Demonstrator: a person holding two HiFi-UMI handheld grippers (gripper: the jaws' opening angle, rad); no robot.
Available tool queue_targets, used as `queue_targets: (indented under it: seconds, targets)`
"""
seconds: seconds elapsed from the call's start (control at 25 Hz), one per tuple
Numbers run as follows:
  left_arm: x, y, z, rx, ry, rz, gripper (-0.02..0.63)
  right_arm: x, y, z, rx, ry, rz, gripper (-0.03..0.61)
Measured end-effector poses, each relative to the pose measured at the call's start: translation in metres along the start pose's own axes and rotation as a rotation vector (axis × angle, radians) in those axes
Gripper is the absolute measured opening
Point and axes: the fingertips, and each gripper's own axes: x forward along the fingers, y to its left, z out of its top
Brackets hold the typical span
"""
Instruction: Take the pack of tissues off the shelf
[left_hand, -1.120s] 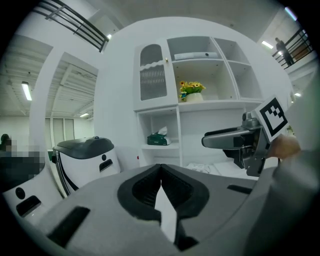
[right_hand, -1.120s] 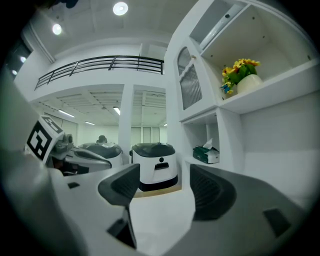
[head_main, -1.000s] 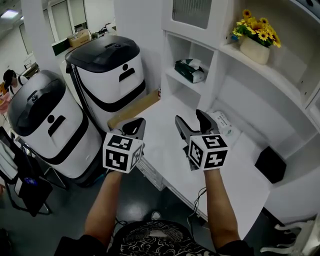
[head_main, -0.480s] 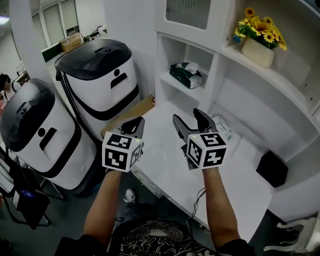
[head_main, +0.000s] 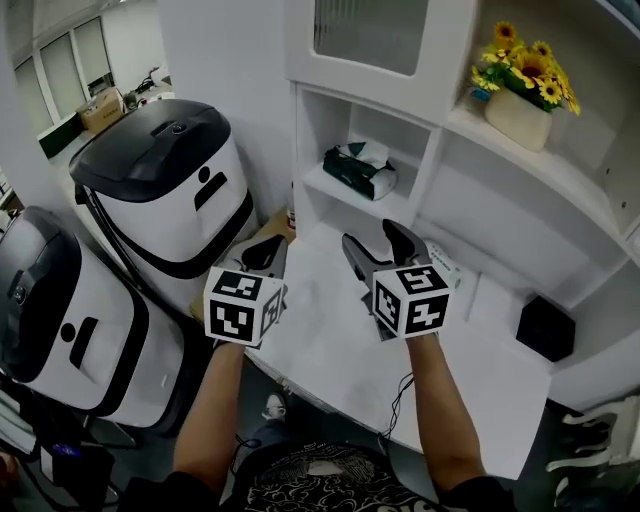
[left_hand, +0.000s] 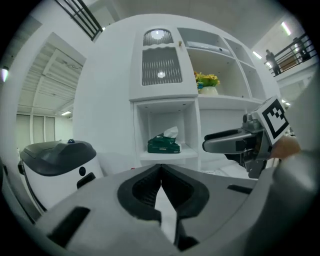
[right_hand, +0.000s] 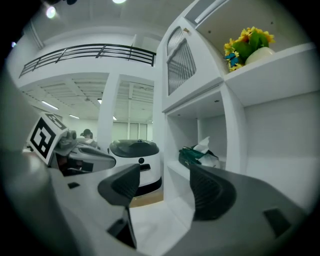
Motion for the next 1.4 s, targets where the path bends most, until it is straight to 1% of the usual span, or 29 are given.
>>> queue_targets:
  seconds: [0.32,0.44,0.6,0.76,1.04,1.4]
  targets:
    - [0.057,0.037,0.02,0.009,-0.017,-0.152,0.008,0.052,-0.017,0.019,-0.033,0.055,-0.097,0.298]
    - [0.077,0.045,0.026,0.01,-0.024,-0.204,0.008,0.069,-0.027,0.024,-0.049,0.08,-0.147,0.298]
    - [0.097,0.054,0.029,0.011,-0.033,-0.263,0.008,0.088,-0.035,0.025,-0.087,0.12,-0.189,0.298]
    - [0.117,0.063,0.03,0.01,-0.036,-0.306,0.006,0.105,-0.044,0.027,-0.126,0.156,-0.218,0.298]
    - [0.145,0.065,0.034,0.007,-0.046,-0.382,0.008,0.13,-0.058,0.018,-0.19,0.239,-0.239,0.298]
    - [0.169,0.079,0.029,0.011,-0.034,-0.412,0.008,0.161,-0.071,0.012,-0.237,0.294,-0.259,0.275]
